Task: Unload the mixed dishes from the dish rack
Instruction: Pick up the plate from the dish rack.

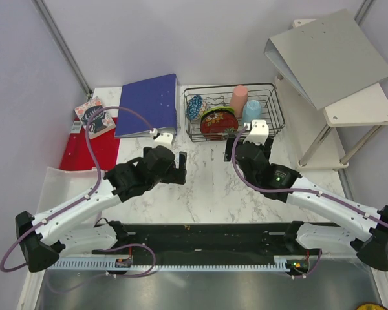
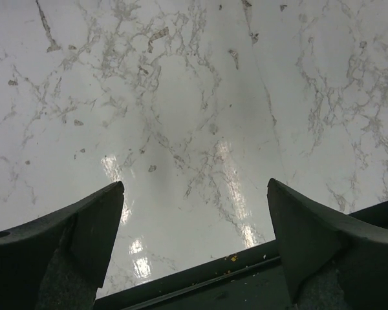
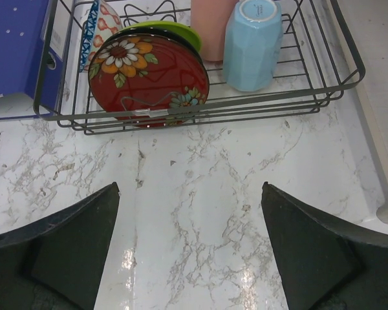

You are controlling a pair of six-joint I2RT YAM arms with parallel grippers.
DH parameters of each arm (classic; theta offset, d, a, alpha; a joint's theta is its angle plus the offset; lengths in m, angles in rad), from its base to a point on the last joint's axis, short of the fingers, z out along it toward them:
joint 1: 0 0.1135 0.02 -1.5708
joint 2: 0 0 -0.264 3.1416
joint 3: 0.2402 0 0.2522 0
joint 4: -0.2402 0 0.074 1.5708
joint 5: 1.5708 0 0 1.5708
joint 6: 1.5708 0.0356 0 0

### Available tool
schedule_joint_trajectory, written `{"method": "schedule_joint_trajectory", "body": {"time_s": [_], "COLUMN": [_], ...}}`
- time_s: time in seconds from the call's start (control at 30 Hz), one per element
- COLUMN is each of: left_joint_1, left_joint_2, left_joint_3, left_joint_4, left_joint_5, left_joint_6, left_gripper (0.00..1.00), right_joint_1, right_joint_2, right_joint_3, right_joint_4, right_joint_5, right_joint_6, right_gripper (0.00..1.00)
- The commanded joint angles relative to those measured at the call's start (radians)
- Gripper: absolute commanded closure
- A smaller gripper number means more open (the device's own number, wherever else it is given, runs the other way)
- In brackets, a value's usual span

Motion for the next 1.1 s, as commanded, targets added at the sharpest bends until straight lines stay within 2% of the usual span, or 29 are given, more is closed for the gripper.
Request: {"method": "schedule_joint_trajectory", "body": {"time_s": [0.0,0.07,0.2,0.23,0.27,0.3,0.33,0.37,0.43,0.47,0.53,0.57,0.63,0.8,0.9,1.0,1.07], "left_joint_1": [-0.004,-0.005,-0.004,-0.002,-0.002,-0.002,0.007,0.019,0.078,0.100,0.175,0.203,0.285,0.396,0.415,0.415,0.415], "left_joint_2": [-0.020,0.007,0.148,0.218,0.246,0.280,0.305,0.353,0.401,0.455,0.498,0.515,0.575,0.662,0.652,0.560,0.497], "left_joint_3": [0.014,0.032,0.140,0.163,0.181,0.175,0.166,0.158,0.199,0.271,0.325,0.357,0.391,0.431,0.439,0.329,0.269], "left_joint_4": [0.122,0.162,0.205,0.261,0.320,0.413,0.503,0.651,0.679,0.649,0.650,0.659,0.699,0.802,0.786,0.866,0.860], "left_joint_5": [0.074,0.069,-0.092,-0.111,-0.132,-0.245,-0.270,-0.239,-0.159,-0.072,0.013,0.107,0.205,0.465,0.492,0.513,0.460], "left_joint_6": [0.125,0.185,0.378,0.426,0.554,0.630,0.705,0.800,0.788,0.726,0.675,0.637,0.612,0.595,0.595,0.589,0.536], "left_gripper": [0.02,0.03,0.05,0.09,0.11,0.12,0.11,0.11,0.07,0.07,0.06,0.06,0.08,0.13,0.17,0.17,0.17], "right_joint_1": [-0.001,-0.001,0.000,-0.001,0.000,-0.001,0.000,0.000,-0.001,-0.001,-0.001,-0.001,0.000,0.000,-0.001,-0.001,-0.003], "right_joint_2": [-0.041,-0.072,-0.154,-0.176,-0.225,-0.253,-0.280,-0.323,-0.355,-0.371,-0.379,-0.383,-0.392,-0.434,-0.425,-0.373,-0.288], "right_joint_3": [-0.034,-0.061,-0.117,-0.126,-0.147,-0.161,-0.174,-0.192,-0.201,-0.201,-0.191,-0.180,-0.180,-0.198,-0.189,-0.187,-0.180], "right_joint_4": [0.011,0.023,0.060,0.064,0.074,0.086,0.095,0.107,0.107,0.095,0.062,0.027,0.005,-0.014,-0.006,0.064,0.168], "right_joint_5": [-0.026,-0.027,-0.018,-0.014,-0.012,-0.020,-0.027,-0.038,-0.063,-0.070,-0.064,-0.060,-0.057,-0.061,-0.066,-0.029,0.001], "right_joint_6": [0.005,0.001,-0.018,-0.009,-0.007,-0.007,-0.014,-0.018,-0.045,-0.053,-0.056,-0.051,-0.050,-0.053,-0.068,-0.102,-0.119], "right_gripper": [0.02,0.02,0.02,0.02,0.02,0.02,0.02,0.02,0.02,0.02,0.02,0.02,0.02,0.02,0.02,0.02,0.02]}}
